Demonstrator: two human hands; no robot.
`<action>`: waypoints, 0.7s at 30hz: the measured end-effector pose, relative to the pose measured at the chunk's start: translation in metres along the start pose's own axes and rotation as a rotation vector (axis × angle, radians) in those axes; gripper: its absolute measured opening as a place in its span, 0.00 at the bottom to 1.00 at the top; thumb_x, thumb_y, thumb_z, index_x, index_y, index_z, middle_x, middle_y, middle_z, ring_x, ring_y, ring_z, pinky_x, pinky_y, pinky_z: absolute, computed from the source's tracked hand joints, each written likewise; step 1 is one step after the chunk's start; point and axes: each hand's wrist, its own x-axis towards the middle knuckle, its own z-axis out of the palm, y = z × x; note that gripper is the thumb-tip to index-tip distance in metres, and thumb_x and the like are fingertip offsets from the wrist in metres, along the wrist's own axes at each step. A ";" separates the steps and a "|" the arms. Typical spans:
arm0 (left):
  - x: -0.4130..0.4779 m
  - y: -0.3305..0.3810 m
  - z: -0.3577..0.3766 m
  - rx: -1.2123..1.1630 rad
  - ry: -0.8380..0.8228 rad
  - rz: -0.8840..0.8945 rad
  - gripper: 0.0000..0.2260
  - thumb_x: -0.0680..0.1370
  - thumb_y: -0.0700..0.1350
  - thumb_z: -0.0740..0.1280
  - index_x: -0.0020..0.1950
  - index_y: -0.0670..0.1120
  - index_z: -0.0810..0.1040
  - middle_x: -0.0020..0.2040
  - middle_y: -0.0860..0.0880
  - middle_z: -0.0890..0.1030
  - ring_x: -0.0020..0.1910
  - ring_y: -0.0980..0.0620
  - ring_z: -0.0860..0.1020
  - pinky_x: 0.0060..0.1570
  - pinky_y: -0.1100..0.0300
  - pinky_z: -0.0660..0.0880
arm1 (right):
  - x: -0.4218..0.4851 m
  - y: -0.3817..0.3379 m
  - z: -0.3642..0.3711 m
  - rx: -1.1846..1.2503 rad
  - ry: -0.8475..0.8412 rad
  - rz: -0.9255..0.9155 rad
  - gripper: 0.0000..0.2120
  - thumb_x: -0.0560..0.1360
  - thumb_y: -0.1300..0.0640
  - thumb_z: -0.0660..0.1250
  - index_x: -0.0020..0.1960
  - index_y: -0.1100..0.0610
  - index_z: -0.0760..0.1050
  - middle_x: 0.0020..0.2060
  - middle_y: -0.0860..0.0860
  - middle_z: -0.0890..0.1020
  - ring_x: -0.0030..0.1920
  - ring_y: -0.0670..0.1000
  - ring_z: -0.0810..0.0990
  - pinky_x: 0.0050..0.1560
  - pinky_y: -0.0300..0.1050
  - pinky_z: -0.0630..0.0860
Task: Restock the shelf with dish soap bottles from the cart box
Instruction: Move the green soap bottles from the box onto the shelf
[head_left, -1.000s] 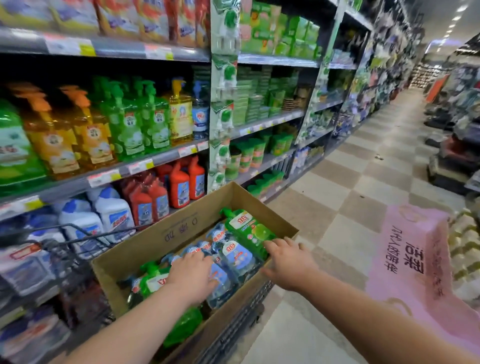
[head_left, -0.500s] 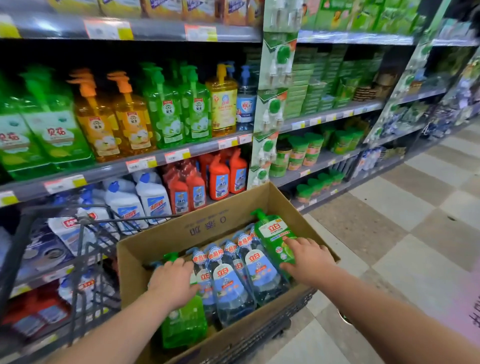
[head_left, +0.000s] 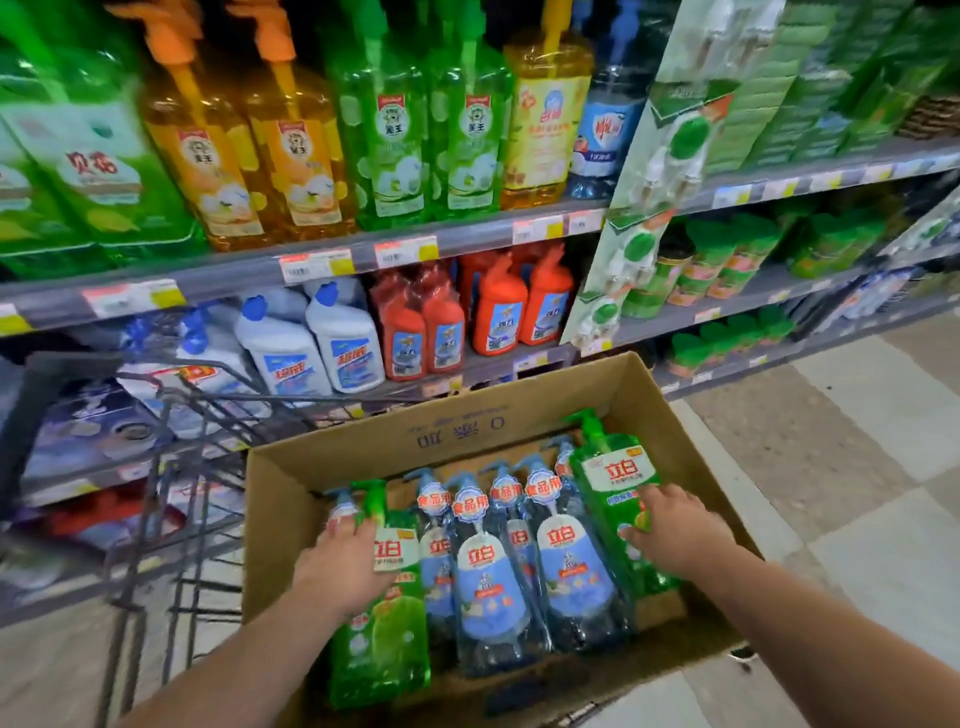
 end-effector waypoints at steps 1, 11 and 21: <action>0.004 0.001 0.003 -0.014 -0.010 -0.017 0.34 0.72 0.63 0.64 0.72 0.49 0.60 0.68 0.46 0.66 0.65 0.45 0.69 0.62 0.49 0.70 | 0.008 -0.002 0.001 -0.010 -0.010 -0.002 0.31 0.76 0.42 0.60 0.74 0.52 0.55 0.73 0.54 0.63 0.72 0.56 0.62 0.70 0.57 0.64; 0.034 0.008 0.039 -0.232 -0.138 -0.281 0.43 0.71 0.61 0.68 0.76 0.52 0.45 0.77 0.44 0.50 0.68 0.39 0.65 0.64 0.46 0.68 | 0.072 0.002 0.029 0.077 -0.091 0.072 0.37 0.75 0.45 0.62 0.76 0.54 0.46 0.75 0.58 0.52 0.71 0.63 0.60 0.68 0.58 0.65; 0.053 0.012 0.063 -0.582 -0.036 -0.584 0.60 0.62 0.55 0.79 0.76 0.43 0.37 0.71 0.38 0.59 0.65 0.34 0.68 0.62 0.43 0.69 | 0.098 0.002 0.051 0.204 0.037 0.218 0.48 0.70 0.37 0.65 0.75 0.61 0.44 0.72 0.62 0.58 0.68 0.66 0.60 0.69 0.59 0.60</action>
